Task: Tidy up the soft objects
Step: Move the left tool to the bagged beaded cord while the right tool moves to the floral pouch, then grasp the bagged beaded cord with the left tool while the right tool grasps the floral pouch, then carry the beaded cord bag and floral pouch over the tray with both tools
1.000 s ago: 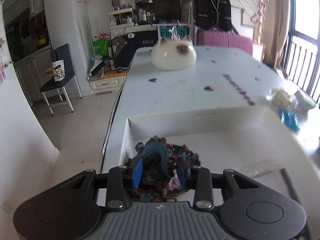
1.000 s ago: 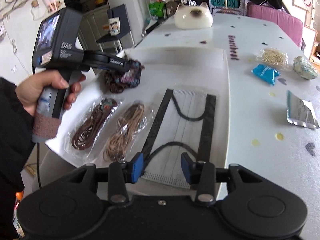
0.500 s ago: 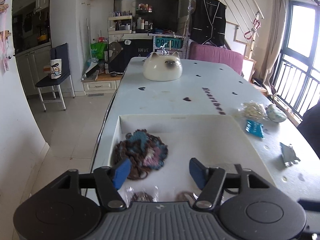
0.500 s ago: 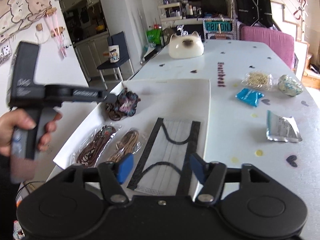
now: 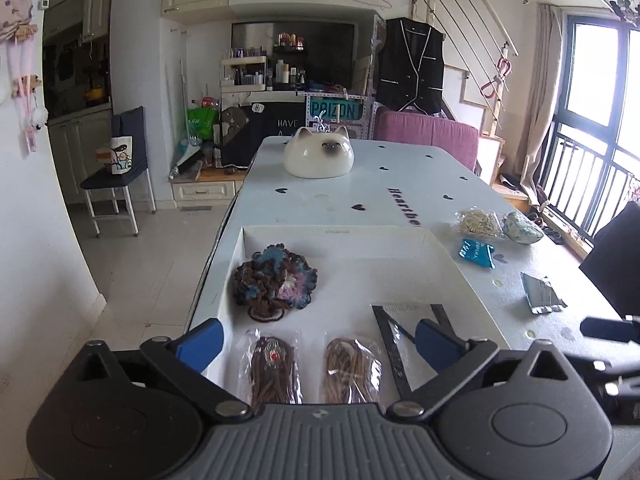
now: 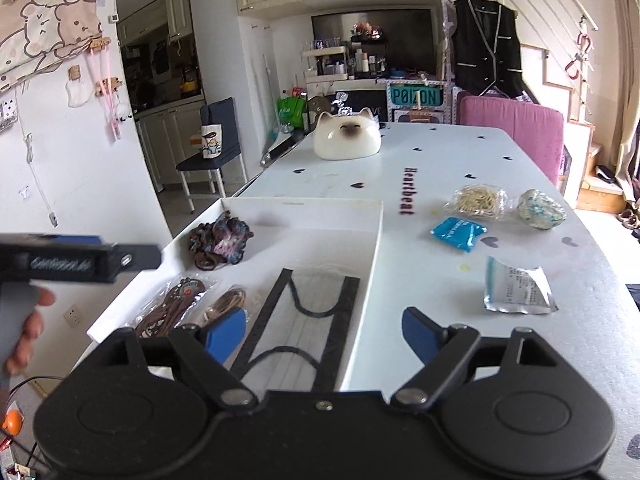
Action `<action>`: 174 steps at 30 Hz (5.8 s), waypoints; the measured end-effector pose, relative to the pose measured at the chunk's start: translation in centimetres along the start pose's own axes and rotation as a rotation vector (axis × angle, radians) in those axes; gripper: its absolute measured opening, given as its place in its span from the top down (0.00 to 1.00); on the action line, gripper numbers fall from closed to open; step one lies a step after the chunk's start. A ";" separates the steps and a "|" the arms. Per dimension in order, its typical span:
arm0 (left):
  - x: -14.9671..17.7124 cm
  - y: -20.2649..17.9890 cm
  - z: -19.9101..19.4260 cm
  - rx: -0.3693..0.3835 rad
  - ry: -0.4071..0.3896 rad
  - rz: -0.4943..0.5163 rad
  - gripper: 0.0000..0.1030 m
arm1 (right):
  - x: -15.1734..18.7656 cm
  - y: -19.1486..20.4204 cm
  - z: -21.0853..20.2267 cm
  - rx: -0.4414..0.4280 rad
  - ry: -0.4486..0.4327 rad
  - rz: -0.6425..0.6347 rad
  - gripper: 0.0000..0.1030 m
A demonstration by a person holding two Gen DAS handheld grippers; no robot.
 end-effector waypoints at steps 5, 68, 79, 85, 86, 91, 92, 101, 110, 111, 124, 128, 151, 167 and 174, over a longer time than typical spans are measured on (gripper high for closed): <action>0.9 -0.3 -1.4 -0.002 -0.010 -0.013 0.00 | 0.3 -0.5 -0.5 0.020 -0.016 -0.011 0.07; -3.3 -18.3 4.7 0.084 -0.069 0.031 0.00 | -1.6 -18.0 -1.3 0.198 -0.094 -0.022 0.00; -9.4 -23.5 10.6 0.139 -0.043 0.069 0.00 | -6.0 -24.4 1.0 0.219 -0.116 0.025 0.00; -12.0 -25.0 15.9 0.155 -0.027 0.025 0.00 | -8.8 -27.2 4.5 0.196 -0.092 0.033 0.00; -12.3 -25.2 16.9 0.151 -0.027 0.026 0.00 | -9.3 -27.8 5.2 0.200 -0.088 0.042 0.00; -13.2 -25.7 23.5 0.136 0.043 -0.012 0.00 | -11.5 -30.7 9.0 0.206 -0.065 0.141 0.00; -13.3 -25.7 24.8 0.138 0.059 -0.020 0.00 | -11.7 -31.2 9.8 0.203 -0.057 0.162 0.00; -11.8 -27.0 33.0 0.178 0.144 0.095 0.00 | -13.5 -34.7 19.2 0.206 0.059 0.323 0.01; -10.8 -28.3 36.4 0.172 0.137 0.138 0.00 | -12.7 -35.6 25.5 0.184 0.163 0.392 0.03; -10.7 -28.3 36.7 0.172 0.144 0.133 0.00 | -12.8 -35.5 25.9 0.186 0.172 0.383 0.04; -10.7 -27.8 37.0 0.193 0.198 0.084 0.29 | -11.3 -36.3 26.1 0.204 0.193 0.360 0.43; -10.6 -27.9 36.2 0.183 0.197 0.104 0.33 | -10.8 -35.3 24.9 0.208 0.183 0.306 0.46; -11.5 -22.9 20.2 0.302 0.076 -0.018 0.35 | -9.6 -27.8 11.2 0.134 0.038 0.270 0.46; -10.8 -13.1 12.0 0.289 0.042 -0.095 0.35 | -9.8 -19.5 7.3 0.053 -0.003 0.211 0.46; -9.1 -7.7 13.0 0.332 0.100 -0.166 0.35 | -9.9 -16.1 8.1 0.006 0.009 0.187 0.46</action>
Point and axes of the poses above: each gripper's, at about its wrist camera, not at the fingertips, and z roughly the way its jaws point, y to its left, x to its underside, the point moved 1 cm from there along z, roughly the way its jaws point, and after that the axes turned 2 degrees about -y, right-handed, at the moved point
